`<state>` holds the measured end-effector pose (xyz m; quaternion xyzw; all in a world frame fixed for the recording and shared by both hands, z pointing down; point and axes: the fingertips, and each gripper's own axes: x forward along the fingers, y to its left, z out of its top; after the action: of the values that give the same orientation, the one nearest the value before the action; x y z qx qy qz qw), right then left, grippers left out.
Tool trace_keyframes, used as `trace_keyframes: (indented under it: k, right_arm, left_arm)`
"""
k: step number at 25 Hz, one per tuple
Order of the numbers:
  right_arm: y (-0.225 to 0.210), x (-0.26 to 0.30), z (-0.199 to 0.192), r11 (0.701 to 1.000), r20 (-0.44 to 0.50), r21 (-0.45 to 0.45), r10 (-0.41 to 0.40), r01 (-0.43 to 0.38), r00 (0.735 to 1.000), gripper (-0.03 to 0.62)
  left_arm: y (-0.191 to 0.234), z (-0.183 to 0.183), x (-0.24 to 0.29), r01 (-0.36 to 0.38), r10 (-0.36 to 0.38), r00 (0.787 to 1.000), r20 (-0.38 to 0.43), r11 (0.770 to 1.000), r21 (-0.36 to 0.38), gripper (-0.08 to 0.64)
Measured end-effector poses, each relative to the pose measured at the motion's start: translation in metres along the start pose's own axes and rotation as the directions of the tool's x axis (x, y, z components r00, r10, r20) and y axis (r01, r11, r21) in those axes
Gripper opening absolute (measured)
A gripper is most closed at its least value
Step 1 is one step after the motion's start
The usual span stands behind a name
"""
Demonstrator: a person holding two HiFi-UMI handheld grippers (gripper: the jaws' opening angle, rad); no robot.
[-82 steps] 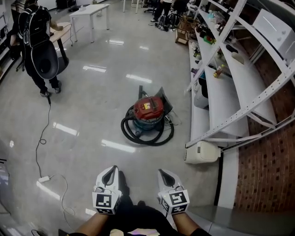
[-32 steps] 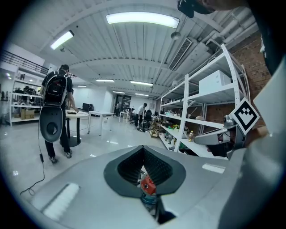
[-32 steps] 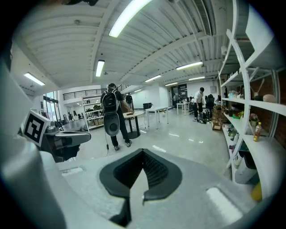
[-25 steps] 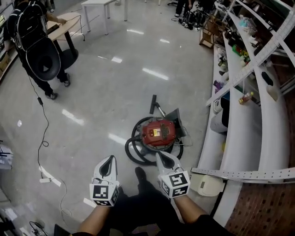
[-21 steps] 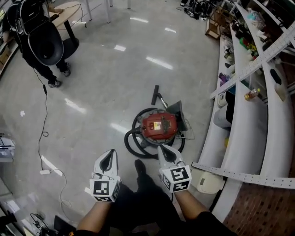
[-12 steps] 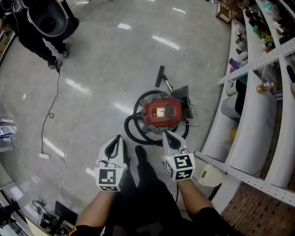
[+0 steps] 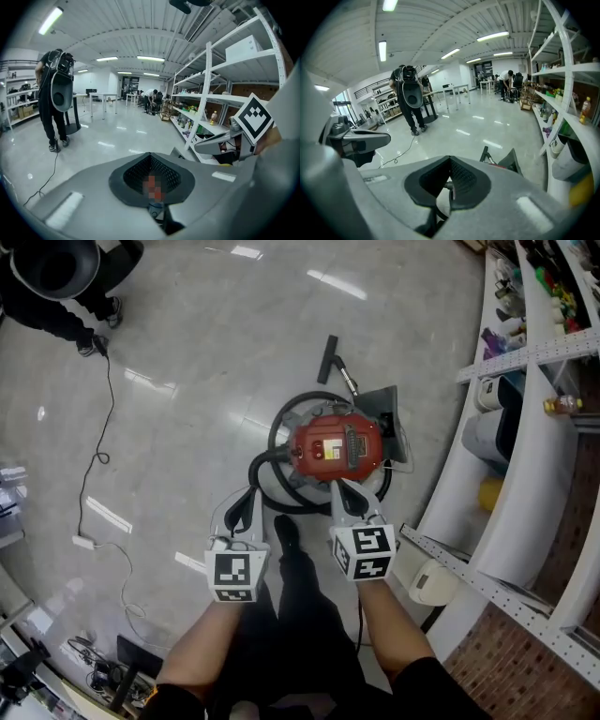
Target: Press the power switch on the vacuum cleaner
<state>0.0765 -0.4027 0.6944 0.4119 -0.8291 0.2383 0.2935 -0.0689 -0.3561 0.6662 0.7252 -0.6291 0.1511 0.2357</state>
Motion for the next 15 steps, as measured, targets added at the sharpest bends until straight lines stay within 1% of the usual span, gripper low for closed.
trace_keyframes:
  k: [3,7,9,15]
  right_arm:
    - [-0.012,0.033,-0.022,0.999,-0.051,0.021,-0.024,0.025,0.998,-0.008]
    - [-0.024,0.070,-0.049,0.998,-0.111,0.029,-0.047,0.050,0.993,-0.008]
    - [-0.027,0.088,-0.060,0.998,-0.136,0.031,-0.055,0.060,0.989,-0.008]
    - [-0.041,0.139,-0.089,0.994,-0.187,0.046,-0.087,0.097,0.979,-0.009]
  left_arm:
    - [0.007,-0.025,0.029,0.017,-0.017,0.999,-0.048,1.000,0.012,0.015]
    - [0.019,-0.059,0.064,0.028,-0.025,0.995,-0.099,0.999,0.033,0.015]
    - [0.026,-0.077,0.078,0.034,-0.030,0.991,-0.128,0.999,0.032,0.015]
    - [0.032,-0.113,0.119,0.072,-0.067,0.985,-0.161,0.997,0.028,0.015]
